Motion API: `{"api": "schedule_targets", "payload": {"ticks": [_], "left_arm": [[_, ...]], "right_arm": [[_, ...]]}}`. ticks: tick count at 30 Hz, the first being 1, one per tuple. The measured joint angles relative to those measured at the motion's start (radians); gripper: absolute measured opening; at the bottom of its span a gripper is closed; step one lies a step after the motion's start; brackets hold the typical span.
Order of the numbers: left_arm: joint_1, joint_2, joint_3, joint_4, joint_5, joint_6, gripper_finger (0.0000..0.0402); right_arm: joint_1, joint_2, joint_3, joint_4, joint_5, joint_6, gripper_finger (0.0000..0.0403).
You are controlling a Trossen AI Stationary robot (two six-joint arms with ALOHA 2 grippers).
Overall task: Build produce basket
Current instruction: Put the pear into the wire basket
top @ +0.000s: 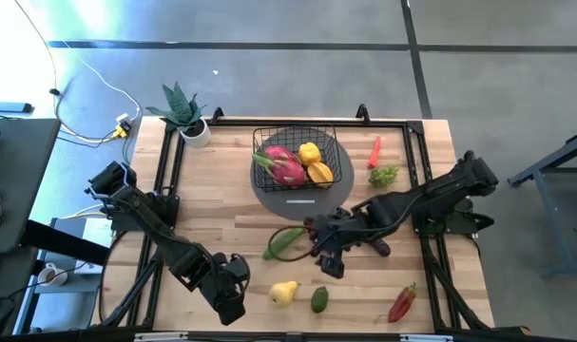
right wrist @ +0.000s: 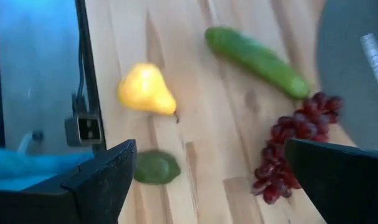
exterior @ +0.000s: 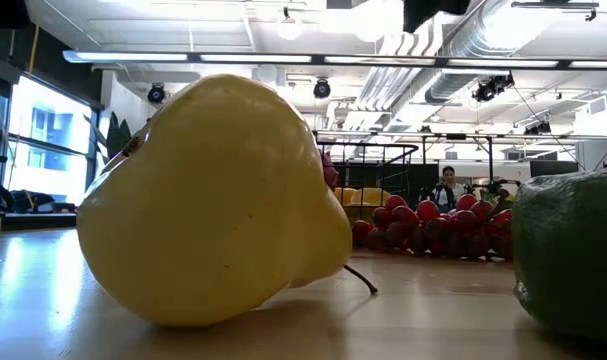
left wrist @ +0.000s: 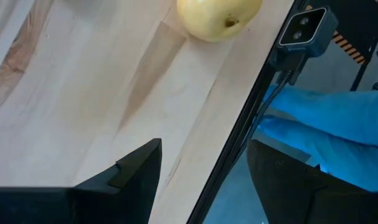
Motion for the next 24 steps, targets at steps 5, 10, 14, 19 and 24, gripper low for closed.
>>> {"api": "schedule_targets", "payload": {"ticks": [5,10,14,19,24], "left_arm": [[0.0,0.0,0.0,0.0,0.0,-0.007,0.0225],[0.003,0.0,0.0,0.0,0.001,-0.026,0.0225],[0.009,0.0,0.0,0.002,0.004,-0.074,0.0225],[0.015,0.0,0.0,0.003,0.004,-0.11,0.0225],[0.015,0.0,0.0,0.002,0.003,-0.123,0.0225]], "right_arm": [[0.002,0.06,0.0,0.032,-0.062,-0.149,0.0387],[0.016,0.122,0.0,0.103,-0.084,-0.363,0.0387],[0.022,0.164,0.0,0.153,-0.098,-0.468,0.0387],[0.027,0.189,0.0,0.17,-0.102,-0.54,0.0387],[0.032,0.194,0.0,0.214,-0.072,-0.553,0.0387]]}}
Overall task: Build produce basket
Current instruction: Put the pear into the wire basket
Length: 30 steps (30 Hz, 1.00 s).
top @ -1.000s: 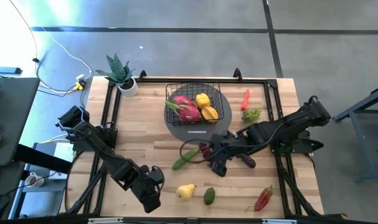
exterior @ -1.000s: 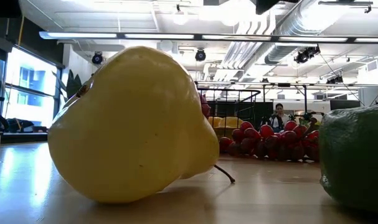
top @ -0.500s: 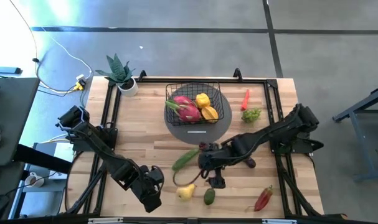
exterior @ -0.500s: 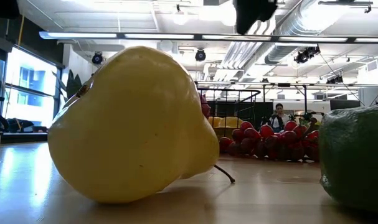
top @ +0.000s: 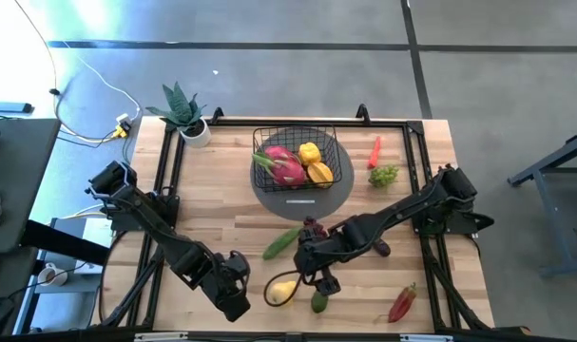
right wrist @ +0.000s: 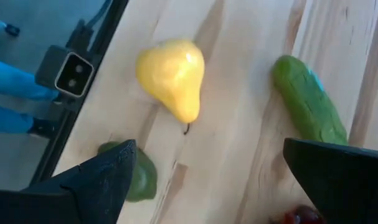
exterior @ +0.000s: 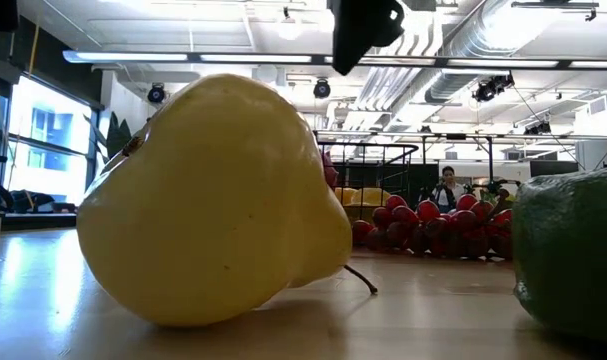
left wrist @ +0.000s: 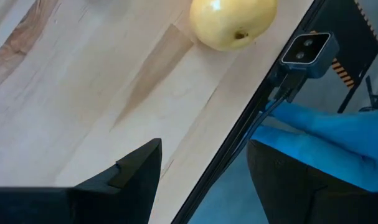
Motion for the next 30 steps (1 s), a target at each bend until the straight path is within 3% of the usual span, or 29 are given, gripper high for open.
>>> {"api": "schedule_targets", "payload": {"ticks": [19,30], "left_arm": [[0.001,-0.001,0.0,-0.222,-0.037,-0.227,0.0225],[0.001,-0.001,0.0,-0.223,-0.037,-0.252,0.0225]], "right_arm": [[0.051,0.098,0.0,0.303,-0.016,-0.068,0.0387],[0.066,0.187,0.0,0.37,-0.012,-0.043,0.0387]]}}
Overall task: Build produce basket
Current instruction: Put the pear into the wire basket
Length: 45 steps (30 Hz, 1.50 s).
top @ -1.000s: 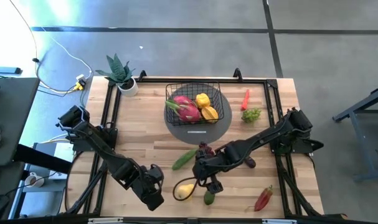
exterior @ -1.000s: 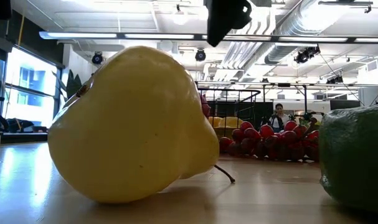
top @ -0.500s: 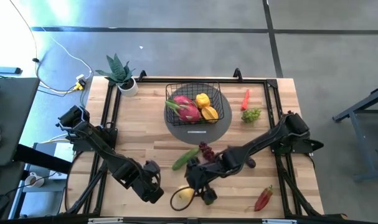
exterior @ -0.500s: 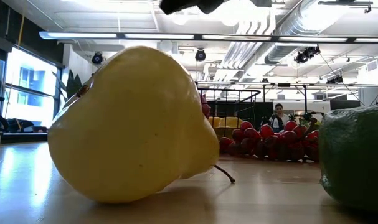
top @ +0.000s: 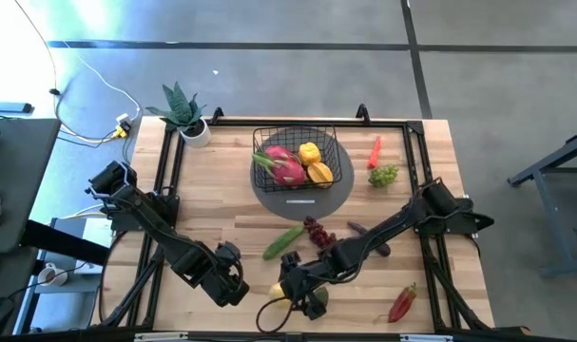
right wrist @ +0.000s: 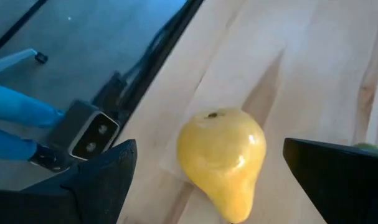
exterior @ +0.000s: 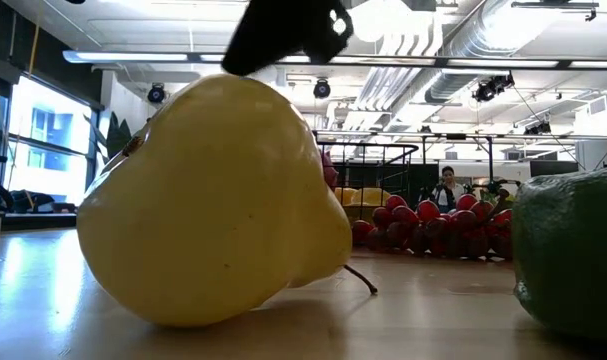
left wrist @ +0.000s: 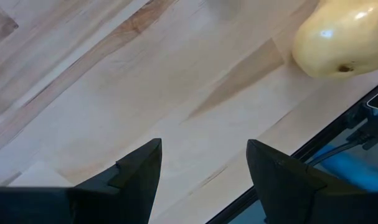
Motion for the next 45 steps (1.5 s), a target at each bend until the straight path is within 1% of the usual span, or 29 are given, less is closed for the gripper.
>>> {"api": "schedule_targets", "payload": {"ticks": [4,16,22,33,40,43,45], "left_arm": [[0.0,0.0,0.0,0.004,0.0,-0.001,0.0225],[0.0,0.0,0.0,0.005,0.0,-0.001,0.0225],[0.0,0.0,0.0,0.006,0.0,-0.001,0.0225],[0.0,0.0,0.0,0.009,0.0,0.0,0.0225],[0.0,0.0,0.0,0.01,0.0,0.001,0.0225],[0.0,0.0,0.0,0.01,0.0,0.001,0.0225],[0.0,0.0,0.0,0.011,0.0,0.002,0.0225]], "right_arm": [[0.0,0.027,0.0,0.007,0.018,0.006,0.0387],[0.0,0.07,0.0,0.035,0.016,0.025,0.0387],[-0.002,0.073,0.0,0.082,0.016,0.02,0.0387],[-0.008,0.149,0.0,0.124,0.015,0.024,0.0387],[-0.008,0.162,0.0,0.13,0.013,0.024,0.0387],[-0.008,0.162,0.0,0.136,0.031,0.024,0.0386],[-0.008,0.162,0.0,0.131,0.044,0.024,0.0379]]}}
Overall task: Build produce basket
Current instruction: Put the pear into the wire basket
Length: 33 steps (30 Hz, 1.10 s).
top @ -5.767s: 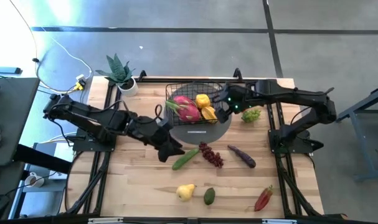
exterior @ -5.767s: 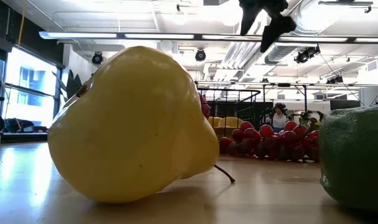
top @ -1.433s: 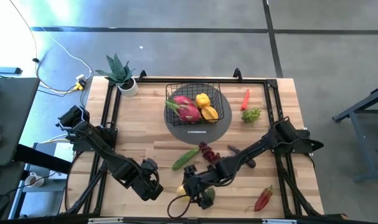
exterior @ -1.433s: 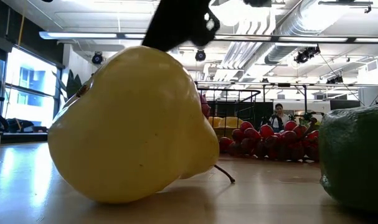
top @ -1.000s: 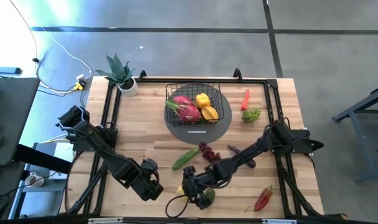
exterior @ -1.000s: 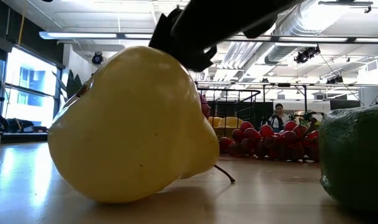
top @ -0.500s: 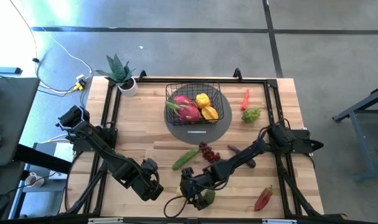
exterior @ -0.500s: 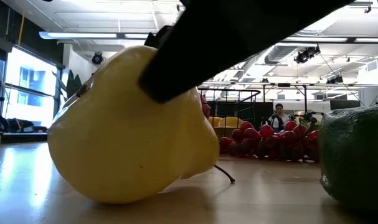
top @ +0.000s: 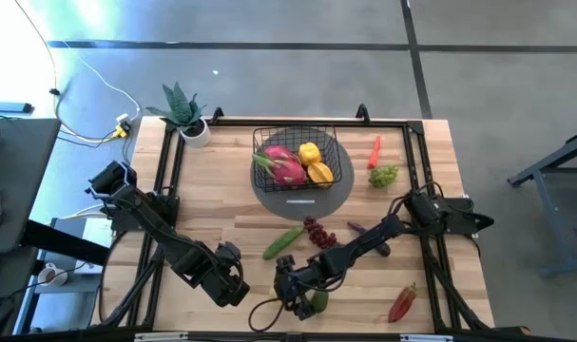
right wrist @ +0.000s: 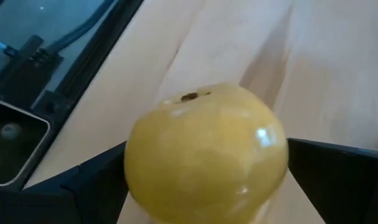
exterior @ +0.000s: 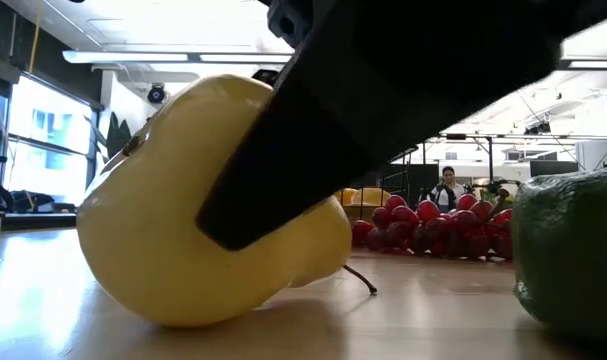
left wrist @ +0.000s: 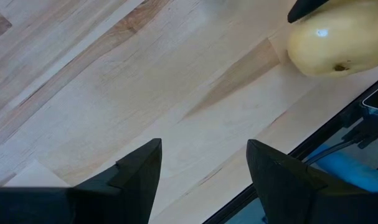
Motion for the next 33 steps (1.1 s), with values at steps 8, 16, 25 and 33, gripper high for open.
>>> {"api": "schedule_targets", "payload": {"ticks": [8,16,25,33], "left_arm": [[0.0,0.0,0.0,0.0,0.0,0.0,0.0225],[0.0,0.0,0.0,0.0,0.0,0.0,0.0225],[0.0,0.0,0.0,-0.001,-0.019,0.006,0.0225],[0.05,0.0,0.0,-0.001,-0.037,0.108,0.0225]], "right_arm": [[-0.01,0.0,0.0,-0.003,0.002,0.0,0.029],[-0.013,-0.003,0.0,-0.021,0.003,0.005,0.0276],[-0.013,-0.027,0.0,-0.072,0.035,0.063,0.0276],[-0.045,-0.085,-0.001,-0.16,0.154,0.089,0.0277]]}}
